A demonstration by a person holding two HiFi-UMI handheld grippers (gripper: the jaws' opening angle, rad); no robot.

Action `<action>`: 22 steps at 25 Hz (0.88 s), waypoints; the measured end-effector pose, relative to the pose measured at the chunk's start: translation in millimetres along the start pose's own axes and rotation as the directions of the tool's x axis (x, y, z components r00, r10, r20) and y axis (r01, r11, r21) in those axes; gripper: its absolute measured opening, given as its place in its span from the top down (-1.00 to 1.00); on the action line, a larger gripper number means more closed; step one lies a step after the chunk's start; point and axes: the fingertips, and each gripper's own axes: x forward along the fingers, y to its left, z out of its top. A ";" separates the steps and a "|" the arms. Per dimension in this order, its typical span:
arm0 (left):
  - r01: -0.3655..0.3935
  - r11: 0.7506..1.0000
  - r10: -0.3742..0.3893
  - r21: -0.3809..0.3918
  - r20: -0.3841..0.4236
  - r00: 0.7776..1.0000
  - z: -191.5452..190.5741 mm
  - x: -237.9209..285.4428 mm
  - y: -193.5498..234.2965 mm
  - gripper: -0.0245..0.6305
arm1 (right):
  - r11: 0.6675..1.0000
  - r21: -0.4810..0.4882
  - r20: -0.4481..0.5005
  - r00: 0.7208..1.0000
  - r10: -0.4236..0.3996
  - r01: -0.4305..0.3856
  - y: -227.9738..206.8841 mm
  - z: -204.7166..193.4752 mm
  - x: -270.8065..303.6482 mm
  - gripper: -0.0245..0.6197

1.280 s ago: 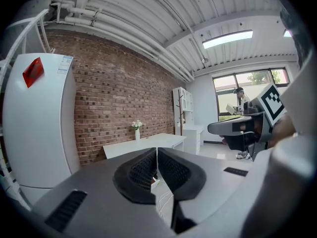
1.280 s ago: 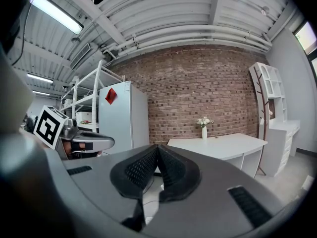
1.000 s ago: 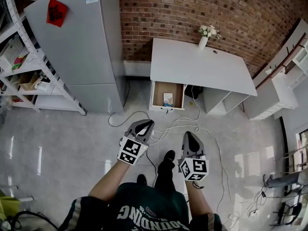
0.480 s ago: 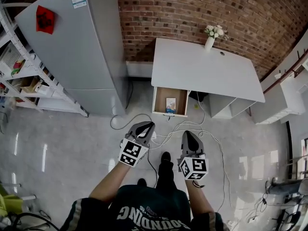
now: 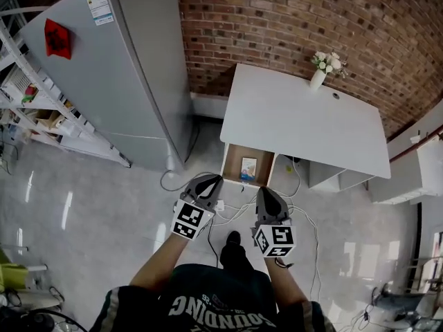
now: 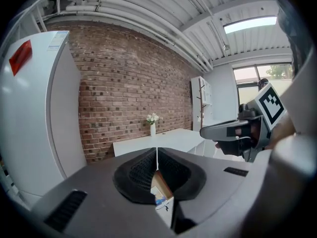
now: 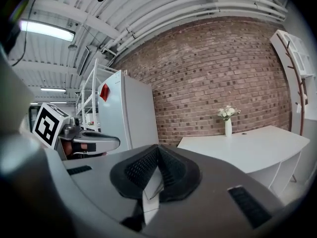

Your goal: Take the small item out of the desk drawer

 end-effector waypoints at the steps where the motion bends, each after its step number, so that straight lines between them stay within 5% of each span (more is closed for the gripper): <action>1: -0.013 1.000 0.013 -0.003 0.001 1.000 4.0 6.8 3.8 0.86 | 1.000 -0.002 -0.002 1.000 0.015 -0.015 -4.4 3.7 8.1 0.85; 12: -0.134 0.990 0.133 -0.039 -0.026 0.991 9.8 43.1 31.6 0.86 | 0.990 -0.005 -0.026 0.989 0.143 -0.143 -33.2 13.3 65.8 0.85; 22: -0.110 0.993 0.109 -0.045 -0.013 0.994 7.2 66.1 78.0 0.86 | 0.994 0.000 -0.045 0.993 0.109 -0.110 -27.0 9.5 111.5 0.85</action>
